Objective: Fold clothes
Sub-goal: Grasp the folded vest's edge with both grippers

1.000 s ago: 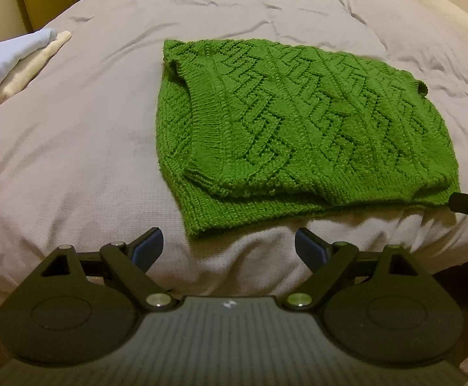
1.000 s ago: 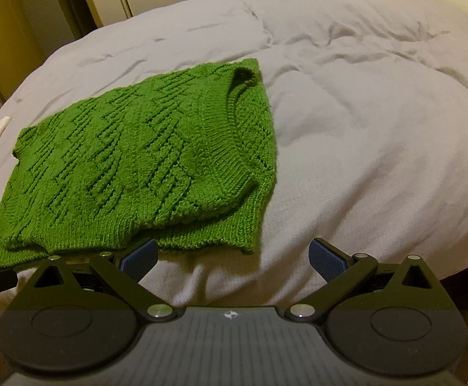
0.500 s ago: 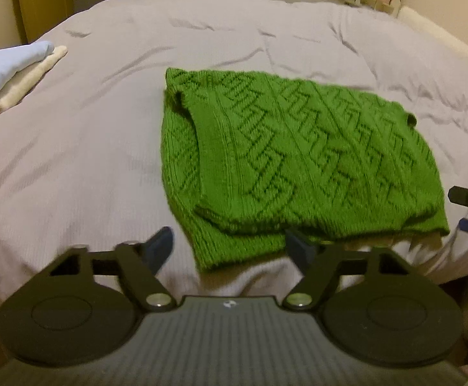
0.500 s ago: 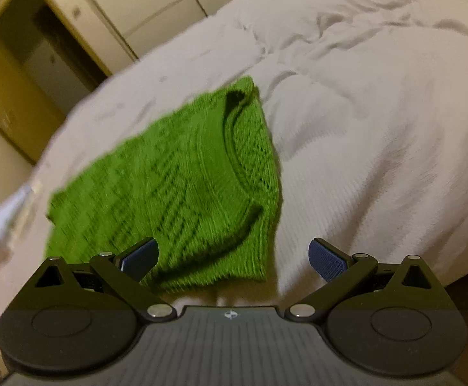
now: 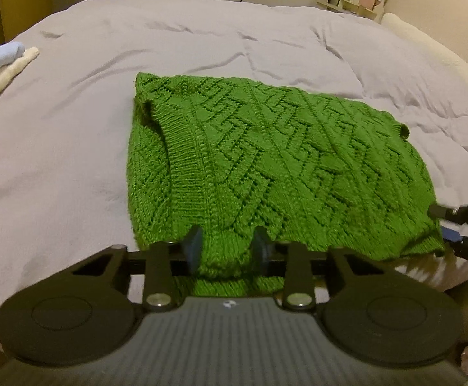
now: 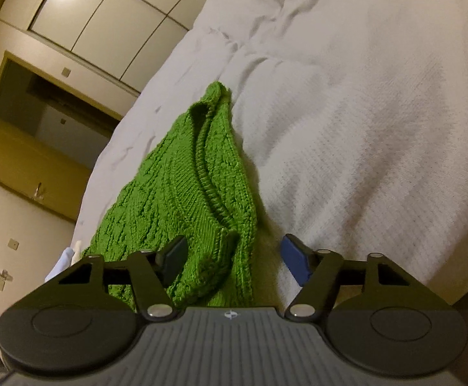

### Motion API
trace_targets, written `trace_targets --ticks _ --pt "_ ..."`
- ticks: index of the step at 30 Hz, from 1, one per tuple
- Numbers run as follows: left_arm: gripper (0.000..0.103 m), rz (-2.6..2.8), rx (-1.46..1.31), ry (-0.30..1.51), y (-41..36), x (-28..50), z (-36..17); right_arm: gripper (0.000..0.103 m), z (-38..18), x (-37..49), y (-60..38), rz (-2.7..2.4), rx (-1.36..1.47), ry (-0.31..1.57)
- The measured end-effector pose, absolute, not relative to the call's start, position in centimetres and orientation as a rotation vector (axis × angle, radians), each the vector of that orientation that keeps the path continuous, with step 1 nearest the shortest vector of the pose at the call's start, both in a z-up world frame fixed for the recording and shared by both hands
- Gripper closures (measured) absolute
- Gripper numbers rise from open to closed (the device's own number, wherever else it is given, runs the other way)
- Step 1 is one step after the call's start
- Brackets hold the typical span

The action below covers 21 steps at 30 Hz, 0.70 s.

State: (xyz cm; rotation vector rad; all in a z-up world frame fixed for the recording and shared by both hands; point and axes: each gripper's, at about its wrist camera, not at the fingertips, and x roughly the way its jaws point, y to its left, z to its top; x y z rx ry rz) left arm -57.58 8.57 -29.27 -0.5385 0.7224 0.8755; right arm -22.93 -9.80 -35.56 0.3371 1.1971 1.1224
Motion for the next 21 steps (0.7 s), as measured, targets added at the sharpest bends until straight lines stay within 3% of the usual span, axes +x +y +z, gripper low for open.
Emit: trace_targets --ticks 1,2,5,12,16,21 --pt "0.077 0.872 -0.535 0.723 8.7 -57.5 -29.4 0.063 -35.6 -22.9 -9.6 1.137 0.326 1.2" --pt "0.077 0.869 -0.531 0.725 8.7 -57.5 -29.5 0.065 -35.6 -23.0 -9.3 1.152 0.316 1.202" --pt "0.077 0.864 -0.533 0.724 8.9 -57.7 -29.8 0.064 -35.8 -22.9 -9.2 1.154 0.342 1.209" --pt "0.077 0.842 -0.574 0.693 9.5 -58.5 -29.8 0.048 -36.9 -22.5 -9.1 1.156 0.475 1.251" --pt "0.077 0.839 -0.579 0.685 9.4 -58.8 -29.7 0.058 -37.0 -23.2 -8.4 1.202 0.427 1.224" --pt "0.078 0.838 -0.59 0.675 9.7 -59.2 -29.9 0.059 -38.1 -22.4 -9.1 1.16 0.589 1.255"
